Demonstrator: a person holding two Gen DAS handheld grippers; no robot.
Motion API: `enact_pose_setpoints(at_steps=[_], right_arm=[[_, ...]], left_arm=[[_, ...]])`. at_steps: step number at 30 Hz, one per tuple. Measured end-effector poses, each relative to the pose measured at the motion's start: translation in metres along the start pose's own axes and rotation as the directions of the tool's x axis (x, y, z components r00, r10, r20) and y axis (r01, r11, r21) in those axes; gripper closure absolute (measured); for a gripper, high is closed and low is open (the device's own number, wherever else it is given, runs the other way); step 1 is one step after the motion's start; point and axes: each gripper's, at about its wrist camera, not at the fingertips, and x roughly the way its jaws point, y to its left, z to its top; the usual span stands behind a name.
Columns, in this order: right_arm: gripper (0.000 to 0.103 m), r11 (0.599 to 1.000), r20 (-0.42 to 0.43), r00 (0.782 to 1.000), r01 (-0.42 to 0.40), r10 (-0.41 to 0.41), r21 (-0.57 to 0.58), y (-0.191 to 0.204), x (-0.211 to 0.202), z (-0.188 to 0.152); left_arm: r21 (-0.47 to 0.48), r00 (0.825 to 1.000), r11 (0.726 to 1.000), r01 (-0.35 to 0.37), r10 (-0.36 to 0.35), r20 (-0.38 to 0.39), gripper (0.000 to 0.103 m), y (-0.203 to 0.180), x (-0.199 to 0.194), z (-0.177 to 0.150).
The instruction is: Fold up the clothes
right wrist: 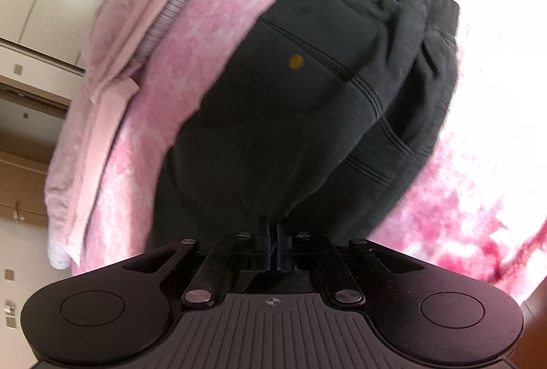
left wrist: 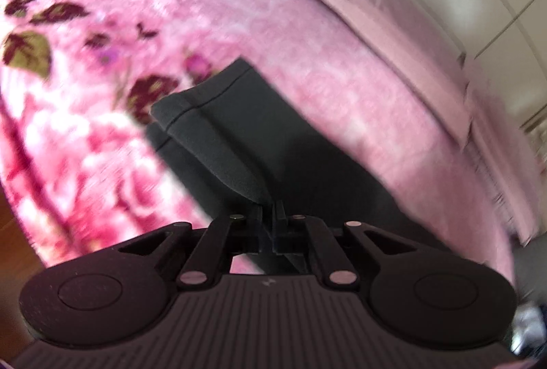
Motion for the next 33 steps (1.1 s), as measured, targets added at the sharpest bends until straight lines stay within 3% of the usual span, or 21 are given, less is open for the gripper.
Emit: enact_pose_setpoints(at_steps=[7, 10, 12, 14, 15, 18, 21, 25, 26, 27, 28, 30, 33], right_arm=[[0.101, 0.997, -0.024, 0.997, 0.069, -0.069, -0.018, -0.007, 0.015, -0.007], [0.095, 0.998, -0.054, 0.997, 0.052, -0.053, -0.021, -0.007, 0.008, 0.003], [0.089, 0.999, -0.026, 0.999, 0.045, -0.046, -0.031, -0.007, -0.006, 0.01], [0.079, 0.999, 0.027, 0.998, 0.048, -0.048, -0.013, -0.011, -0.021, 0.021], [0.069, 0.999, 0.056, 0.997, 0.046, -0.046, 0.002, -0.015, -0.027, 0.027], [0.067, 0.997, 0.142, 0.989, 0.041, -0.051, 0.069, -0.031, -0.041, 0.05], [0.067, 0.986, 0.172, 0.985, 0.003, -0.032, 0.167, -0.054, -0.043, 0.068], [0.068, 0.977, 0.186, 0.982, -0.023, -0.017, 0.21, -0.075, -0.031, 0.079], [0.068, 0.978, 0.184, 0.983, -0.029, -0.01, 0.209, -0.079, -0.027, 0.08], [0.089, 0.981, 0.187, 0.982, -0.037, 0.001, 0.19, -0.079, -0.026, 0.081], [0.094, 0.989, 0.188, 0.982, -0.022, -0.005, 0.145, -0.077, -0.03, 0.081], [0.098, 0.999, 0.203, 0.979, 0.009, -0.018, 0.046, -0.067, -0.04, 0.078], [0.099, 1.0, 0.239, 0.971, 0.003, 0.0, -0.012, -0.053, -0.067, 0.068]], left_arm=[[0.004, 0.996, 0.996, -0.087, 0.087, -0.025, 0.093, -0.007, 0.002, -0.002], [0.108, 0.984, 0.981, -0.164, 0.17, -0.052, 0.092, -0.03, -0.008, -0.001], [0.201, 0.981, 0.966, -0.165, 0.182, -0.069, 0.092, -0.05, -0.017, -0.007], [0.277, 0.985, 0.953, -0.125, 0.153, -0.083, 0.092, -0.073, -0.025, -0.017], [0.303, 0.988, 0.948, -0.092, 0.125, -0.091, 0.092, -0.086, -0.027, -0.023], [0.346, 0.989, 0.938, 0.034, 0.019, -0.149, 0.092, -0.124, -0.019, -0.04], [0.357, 0.971, 0.921, 0.158, -0.08, -0.224, 0.092, -0.16, 0.004, -0.058], [0.426, 0.958, 0.879, 0.214, -0.103, -0.268, 0.092, -0.198, 0.034, -0.079], [0.437, 0.957, 0.874, 0.213, -0.097, -0.273, 0.092, -0.202, 0.04, -0.083], [0.445, 0.957, 0.871, 0.207, -0.085, -0.278, 0.092, -0.205, 0.046, -0.086], [0.453, 0.956, 0.869, 0.201, -0.074, -0.282, 0.092, -0.208, 0.051, -0.089], [0.468, 0.956, 0.864, 0.187, -0.051, -0.289, 0.092, -0.211, 0.061, -0.094], [0.489, 0.956, 0.854, 0.178, -0.033, -0.29, 0.092, -0.211, 0.065, -0.094]])
